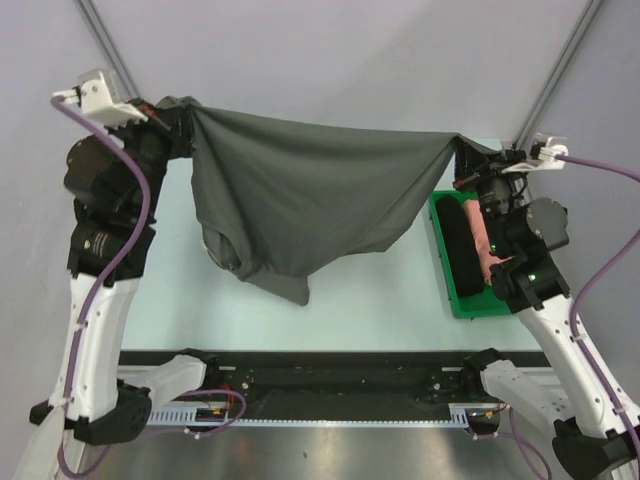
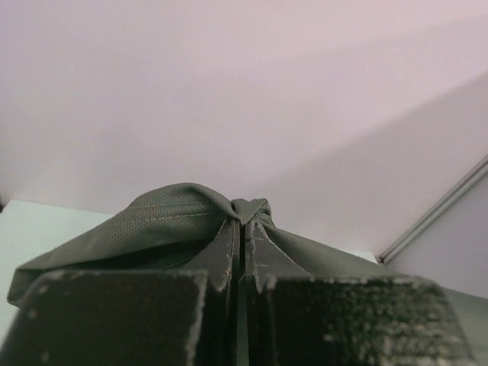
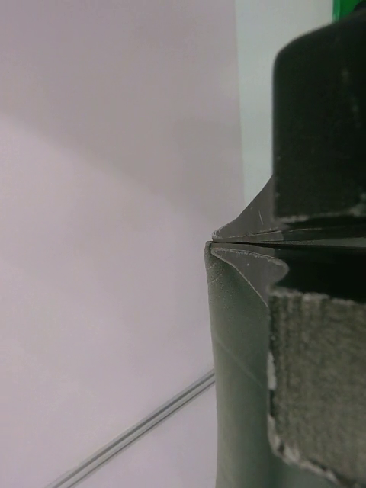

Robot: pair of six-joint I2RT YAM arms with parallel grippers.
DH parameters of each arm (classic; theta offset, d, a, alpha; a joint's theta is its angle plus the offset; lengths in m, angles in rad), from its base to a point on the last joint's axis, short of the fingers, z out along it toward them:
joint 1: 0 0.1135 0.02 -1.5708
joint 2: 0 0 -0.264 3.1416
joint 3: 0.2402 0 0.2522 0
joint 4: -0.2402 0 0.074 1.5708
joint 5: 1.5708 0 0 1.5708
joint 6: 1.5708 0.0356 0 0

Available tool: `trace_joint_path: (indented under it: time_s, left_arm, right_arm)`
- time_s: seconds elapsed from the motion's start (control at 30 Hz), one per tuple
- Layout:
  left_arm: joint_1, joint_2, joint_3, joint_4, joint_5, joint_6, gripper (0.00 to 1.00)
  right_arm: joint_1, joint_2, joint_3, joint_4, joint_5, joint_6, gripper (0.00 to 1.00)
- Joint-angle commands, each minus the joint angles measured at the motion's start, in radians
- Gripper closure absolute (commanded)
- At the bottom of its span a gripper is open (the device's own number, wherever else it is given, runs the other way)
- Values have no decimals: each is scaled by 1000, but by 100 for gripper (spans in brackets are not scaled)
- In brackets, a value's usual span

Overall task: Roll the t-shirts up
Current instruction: Pick up the T-shirt from the center of the board, then flatten out the T-shirt at the center of the board.

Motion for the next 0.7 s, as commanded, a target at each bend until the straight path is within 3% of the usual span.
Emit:
trace_joint_path:
  time_s: [0.0,0.13,0.2,0.33,0.47,0.53,0.6,0.67]
  left_arm:
    - [8,69,62,-15,71,-8,100]
    - [8,76,55,-131,133,-23,100]
    - [8,102,35,-192,88,-16,100]
    - [89,283,-57,-166,160,-57,100]
    - [114,492,-27,-89,226,-68,100]
    - [120,579,43,-93,217,-60,78]
    - [120,612,87,-131,211,-43,42]
    - [116,592,67,-146,226,-43,28]
  right_arm:
    - [-3,24,30,25,13,-46,100]
    - [-15,32,56,-46,15,-80,100]
    - [-34,65,65,-97,7,-68,100]
    - [-75,248,80,-125,-148,-4,100]
    - [-86,574,111,-76,-188,15,100]
    - [-94,665,157,-70,-203,28,100]
    - [-97,782,200,-88,-200,36,100]
    - [-101,842,247,-116,-191,32,100]
